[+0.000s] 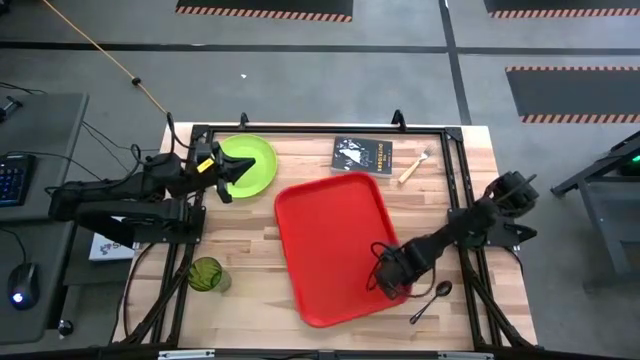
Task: Pick and place plate/cup/fork/spoon on tray
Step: Adjust the red serving tray
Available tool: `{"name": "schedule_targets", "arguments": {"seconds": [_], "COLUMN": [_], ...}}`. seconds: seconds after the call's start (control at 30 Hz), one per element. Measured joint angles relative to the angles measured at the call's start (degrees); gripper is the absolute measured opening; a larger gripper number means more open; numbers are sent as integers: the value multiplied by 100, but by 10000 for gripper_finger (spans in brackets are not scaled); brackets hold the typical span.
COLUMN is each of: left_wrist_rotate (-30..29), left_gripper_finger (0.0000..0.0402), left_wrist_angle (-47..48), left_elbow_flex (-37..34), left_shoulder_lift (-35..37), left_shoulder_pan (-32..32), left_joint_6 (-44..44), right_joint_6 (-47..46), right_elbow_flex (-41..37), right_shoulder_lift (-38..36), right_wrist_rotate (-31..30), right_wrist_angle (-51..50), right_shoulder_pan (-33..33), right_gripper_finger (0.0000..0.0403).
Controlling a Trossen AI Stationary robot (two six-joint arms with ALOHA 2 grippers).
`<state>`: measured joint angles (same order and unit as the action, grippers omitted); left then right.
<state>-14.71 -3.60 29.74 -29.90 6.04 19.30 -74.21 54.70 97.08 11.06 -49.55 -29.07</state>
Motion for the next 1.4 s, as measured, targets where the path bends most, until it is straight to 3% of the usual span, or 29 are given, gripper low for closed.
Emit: {"name": "schedule_targets", "arguments": {"seconds": [0.2, 0.4, 0.6, 0.77, 0.93, 1.13, 1.4], "left_wrist_rotate": [-165, 901, 1411, 1407, 1405, 1406, 1428], "left_gripper_finger": [0, 0, 0, 0, 0, 0, 0], "left_wrist_angle": [-32, 1150, 2322, 2151, 1944, 1980, 2646], "left_elbow_flex": [15, 846, 1664, 1796, 1810, 1849, 1820], "left_shoulder_lift": [-483, -2296, -4372, -5683, -6583, -6995, -6644], "left_shoulder_pan": [0, -2, -4, 37, 75, 81, -90], "left_joint_6": [602, 397, -1333, -2549, -3100, -2979, -1846], "right_joint_6": [1524, 1851, 571, -881, -1598, -1632, -1150], "right_elbow_flex": [-11, -106, -896, -1728, -1923, -1930, -1907], "right_shoulder_lift": [-450, -1557, -2228, -2169, -1913, -1606, -1537], "right_wrist_rotate": [-45, -103, 231, -3, -366, -214, -137], "right_wrist_angle": [-693, -449, 865, 2889, 3112, 2803, 1793], "right_shoulder_pan": [471, 578, 275, -199, -462, -507, -222], "right_gripper_finger": [0, 0, 0, 0, 0, 0, 0]}}
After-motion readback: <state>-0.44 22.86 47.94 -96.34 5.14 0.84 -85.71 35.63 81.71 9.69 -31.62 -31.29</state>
